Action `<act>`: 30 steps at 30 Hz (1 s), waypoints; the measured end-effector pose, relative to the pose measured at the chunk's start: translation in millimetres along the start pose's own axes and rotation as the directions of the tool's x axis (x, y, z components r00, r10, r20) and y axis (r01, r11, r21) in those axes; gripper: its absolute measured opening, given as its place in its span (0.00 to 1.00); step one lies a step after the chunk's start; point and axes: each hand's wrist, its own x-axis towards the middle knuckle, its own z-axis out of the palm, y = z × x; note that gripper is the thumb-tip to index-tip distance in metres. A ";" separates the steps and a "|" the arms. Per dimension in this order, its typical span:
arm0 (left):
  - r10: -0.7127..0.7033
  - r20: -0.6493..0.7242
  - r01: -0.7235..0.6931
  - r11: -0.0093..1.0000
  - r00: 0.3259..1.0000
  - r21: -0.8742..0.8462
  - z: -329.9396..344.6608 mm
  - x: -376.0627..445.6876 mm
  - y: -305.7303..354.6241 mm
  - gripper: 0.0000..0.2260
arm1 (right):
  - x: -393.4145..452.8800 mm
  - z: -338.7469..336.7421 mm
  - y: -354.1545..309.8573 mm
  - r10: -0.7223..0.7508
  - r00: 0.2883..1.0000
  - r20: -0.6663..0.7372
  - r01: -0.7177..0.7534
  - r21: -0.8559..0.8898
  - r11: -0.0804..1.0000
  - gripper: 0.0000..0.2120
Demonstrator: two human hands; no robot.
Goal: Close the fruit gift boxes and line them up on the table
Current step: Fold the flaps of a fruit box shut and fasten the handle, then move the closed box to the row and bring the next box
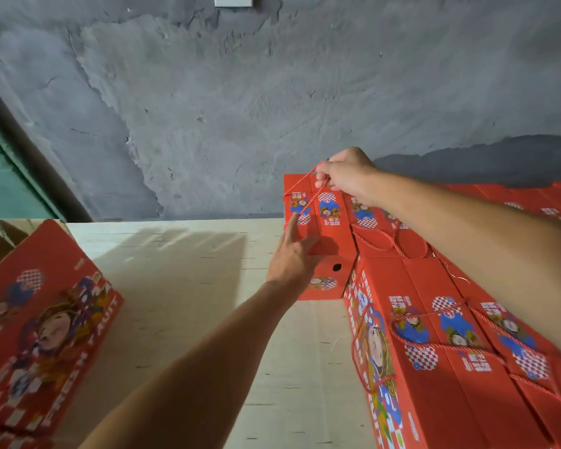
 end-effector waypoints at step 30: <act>0.016 -0.311 -0.072 0.983 0.950 -0.171 -200.1 -221.7 94.1 0.10 | -303.5 9.2 -84.7 -0.338 0.935 -0.103 0.354 0.287 0.890 0.15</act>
